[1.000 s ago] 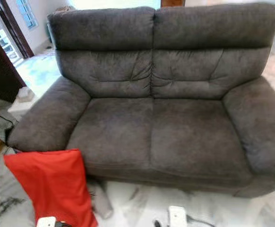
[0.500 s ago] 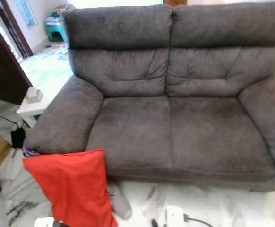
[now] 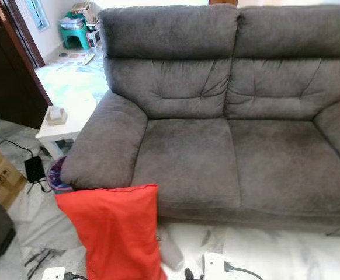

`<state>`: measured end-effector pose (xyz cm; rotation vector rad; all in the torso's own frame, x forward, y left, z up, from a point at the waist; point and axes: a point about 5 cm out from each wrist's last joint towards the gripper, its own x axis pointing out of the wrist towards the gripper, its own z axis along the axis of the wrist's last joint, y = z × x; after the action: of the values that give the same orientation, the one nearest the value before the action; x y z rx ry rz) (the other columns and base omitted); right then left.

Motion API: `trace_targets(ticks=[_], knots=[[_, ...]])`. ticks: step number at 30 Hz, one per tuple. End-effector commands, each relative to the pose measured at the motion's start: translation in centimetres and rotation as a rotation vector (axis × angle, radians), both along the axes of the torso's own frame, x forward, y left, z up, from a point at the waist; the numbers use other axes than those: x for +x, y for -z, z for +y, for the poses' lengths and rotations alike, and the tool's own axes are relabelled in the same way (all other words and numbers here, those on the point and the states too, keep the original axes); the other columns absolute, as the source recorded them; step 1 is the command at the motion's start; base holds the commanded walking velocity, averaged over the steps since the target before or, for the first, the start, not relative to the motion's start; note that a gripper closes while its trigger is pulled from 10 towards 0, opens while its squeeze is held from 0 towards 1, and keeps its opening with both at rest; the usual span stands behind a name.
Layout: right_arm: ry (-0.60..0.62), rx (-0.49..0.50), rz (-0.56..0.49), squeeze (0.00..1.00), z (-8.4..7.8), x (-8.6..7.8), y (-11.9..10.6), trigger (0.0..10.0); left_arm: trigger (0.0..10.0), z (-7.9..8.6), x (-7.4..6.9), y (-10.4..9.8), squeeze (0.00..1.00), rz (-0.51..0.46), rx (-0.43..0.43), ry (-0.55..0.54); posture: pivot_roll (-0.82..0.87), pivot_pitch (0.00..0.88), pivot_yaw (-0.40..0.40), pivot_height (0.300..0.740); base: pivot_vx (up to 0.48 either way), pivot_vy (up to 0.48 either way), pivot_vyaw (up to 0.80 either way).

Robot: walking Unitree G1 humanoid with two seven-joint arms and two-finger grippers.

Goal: Move the pillow to the sofa from floor

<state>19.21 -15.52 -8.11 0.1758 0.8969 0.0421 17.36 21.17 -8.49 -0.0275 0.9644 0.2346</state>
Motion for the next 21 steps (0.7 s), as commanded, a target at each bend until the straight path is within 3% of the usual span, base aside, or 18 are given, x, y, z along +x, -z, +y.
trace_targets(ticks=[1,21], knots=[[-0.015,-0.002,0.001,0.0,0.17,-0.05,0.03,10.0,10.0,0.12,-0.68,0.29,0.0,0.019,-0.003,-0.007,0.08,0.083,0.064,0.74,0.0,0.0,0.0],[-0.028,-0.002,0.002,0.0,0.34,-0.16,0.08,10.0,10.0,0.11,-0.64,0.25,0.0,0.011,-0.008,0.016,0.08,0.083,0.066,0.74,0.0,0.0,0.8]])
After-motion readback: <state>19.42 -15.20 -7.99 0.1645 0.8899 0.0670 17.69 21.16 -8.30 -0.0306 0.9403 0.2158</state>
